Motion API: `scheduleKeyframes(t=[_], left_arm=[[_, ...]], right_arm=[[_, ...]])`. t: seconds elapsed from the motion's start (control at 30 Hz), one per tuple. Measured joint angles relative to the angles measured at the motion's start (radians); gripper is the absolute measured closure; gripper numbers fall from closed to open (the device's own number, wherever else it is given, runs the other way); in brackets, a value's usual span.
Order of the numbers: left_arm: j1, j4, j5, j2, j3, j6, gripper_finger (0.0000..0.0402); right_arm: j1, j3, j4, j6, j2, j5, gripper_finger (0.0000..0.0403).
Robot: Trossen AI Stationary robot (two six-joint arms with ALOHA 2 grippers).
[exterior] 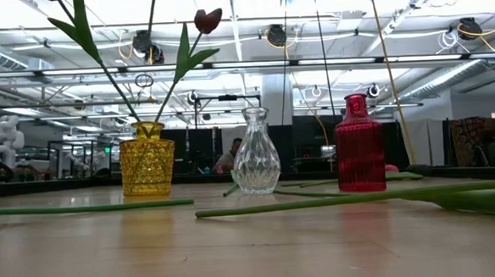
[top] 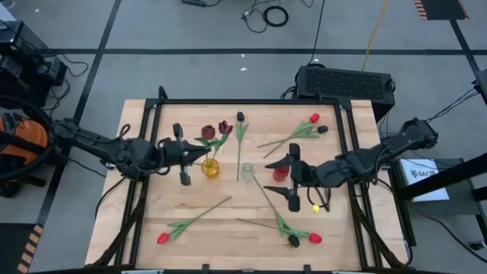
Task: Sort flowers into vase by color
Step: Put the red tulip into the yellow vase
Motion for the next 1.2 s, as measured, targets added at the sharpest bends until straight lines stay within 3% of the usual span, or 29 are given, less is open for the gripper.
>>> scheduleKeyframes(t=[0.1,0.37,0.63,1.0,1.2], left_arm=[[0.022,0.045,-0.014,0.019,-0.039,0.0,0.0396],[0.07,0.087,-0.006,0.048,-0.069,-0.018,0.0397],[-0.005,0.105,0.007,0.071,-0.071,-0.075,0.0397],[-0.076,0.19,-0.231,0.122,-0.163,-0.029,0.0397],[-0.061,0.364,-0.253,0.126,-0.262,-0.009,0.0397]], right_arm=[[0.0,-0.016,-0.056,0.048,0.02,0.017,0.013],[-0.056,-0.033,-0.005,0.018,0.044,0.043,0.0148],[-0.08,-0.033,-0.014,0.014,0.044,0.041,0.016],[-0.079,-0.033,-0.018,0.027,0.044,0.038,0.0172],[-0.078,-0.033,-0.019,0.027,0.044,0.037,0.0172]])
